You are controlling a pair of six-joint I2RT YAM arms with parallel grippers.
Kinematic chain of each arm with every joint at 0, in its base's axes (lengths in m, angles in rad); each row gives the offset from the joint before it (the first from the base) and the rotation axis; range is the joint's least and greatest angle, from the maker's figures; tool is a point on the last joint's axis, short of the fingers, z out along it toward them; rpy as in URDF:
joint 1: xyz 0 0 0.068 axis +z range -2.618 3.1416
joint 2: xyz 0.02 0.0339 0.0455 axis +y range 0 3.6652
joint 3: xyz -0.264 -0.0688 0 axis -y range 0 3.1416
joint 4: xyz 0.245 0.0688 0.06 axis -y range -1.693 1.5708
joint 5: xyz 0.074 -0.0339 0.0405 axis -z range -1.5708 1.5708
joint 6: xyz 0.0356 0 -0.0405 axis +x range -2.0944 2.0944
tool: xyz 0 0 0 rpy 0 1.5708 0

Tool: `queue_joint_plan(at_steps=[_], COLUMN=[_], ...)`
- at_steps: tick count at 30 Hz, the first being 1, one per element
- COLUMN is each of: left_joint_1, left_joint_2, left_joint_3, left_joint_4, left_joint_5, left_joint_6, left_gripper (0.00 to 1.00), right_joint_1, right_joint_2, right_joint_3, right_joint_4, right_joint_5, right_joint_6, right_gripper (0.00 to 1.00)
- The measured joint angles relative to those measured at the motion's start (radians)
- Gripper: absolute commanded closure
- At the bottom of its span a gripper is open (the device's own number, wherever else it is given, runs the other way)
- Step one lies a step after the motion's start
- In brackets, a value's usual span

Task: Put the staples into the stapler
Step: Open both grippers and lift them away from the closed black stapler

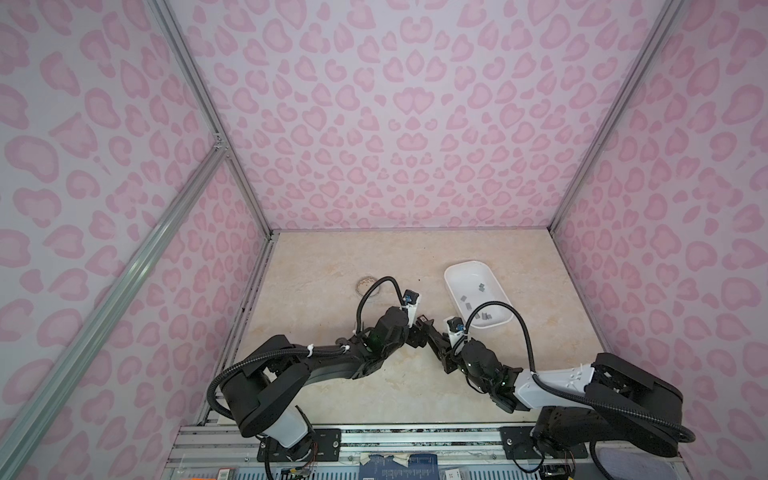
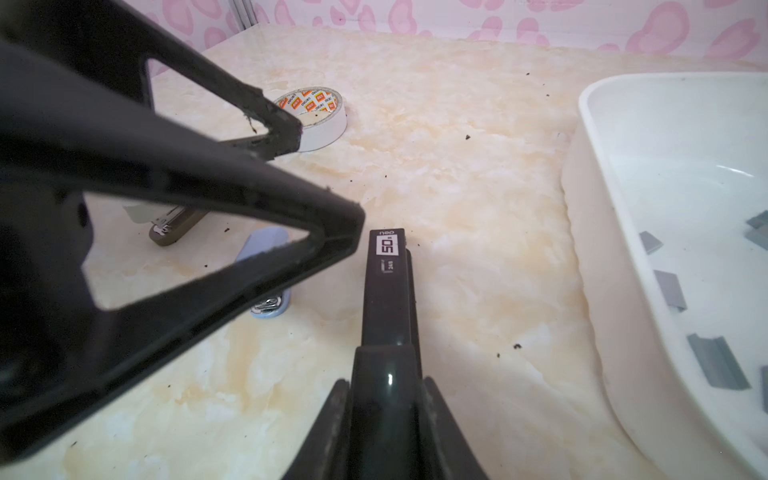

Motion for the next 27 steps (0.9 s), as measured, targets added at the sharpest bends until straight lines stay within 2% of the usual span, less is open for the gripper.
queue_joint_plan(at_steps=[5,9,10,11,15,17,20,24,27], left_joint_1=[0.016,0.033,0.038,0.043,0.055,0.055,0.076,0.199,0.372], left_joint_2=[-0.060,-0.173,-0.208,-0.249,-0.420,-0.485,-0.532,-0.484,-0.466], left_joint_3=[-0.009,-0.039,-0.048,-0.056,-0.080,-0.081,-0.077,-0.014,-0.033], left_joint_4=[-0.009,-0.041,-0.049,-0.057,-0.108,-0.133,-0.151,-0.213,-0.230], left_joint_5=[0.003,-0.018,-0.034,-0.059,-0.211,-0.308,-0.505,-0.638,-0.690], left_joint_6=[-0.008,-0.024,-0.029,-0.031,-0.053,-0.050,-0.024,0.046,0.045], left_gripper=[0.15,0.14,0.13,0.11,0.04,0.03,0.03,0.04,0.04], right_joint_1=[0.000,-0.005,-0.011,-0.022,-0.121,-0.214,-0.373,-0.555,-0.730], right_joint_2=[-0.089,-0.203,-0.229,-0.257,-0.353,-0.372,-0.348,-0.251,-0.119], right_joint_3=[0.044,0.124,0.154,0.193,0.340,0.411,0.465,0.413,0.378], right_joint_4=[-0.138,-0.289,-0.334,-0.389,-0.581,-0.640,-0.626,-0.510,-0.447], right_joint_5=[0.016,0.055,0.066,0.082,0.179,0.210,0.253,0.307,0.347], right_joint_6=[0.008,0.027,0.034,0.047,0.107,0.123,0.127,-0.012,-0.113], right_gripper=[0.39,0.27,0.10,0.02,0.01,0.01,0.01,0.03,0.03])
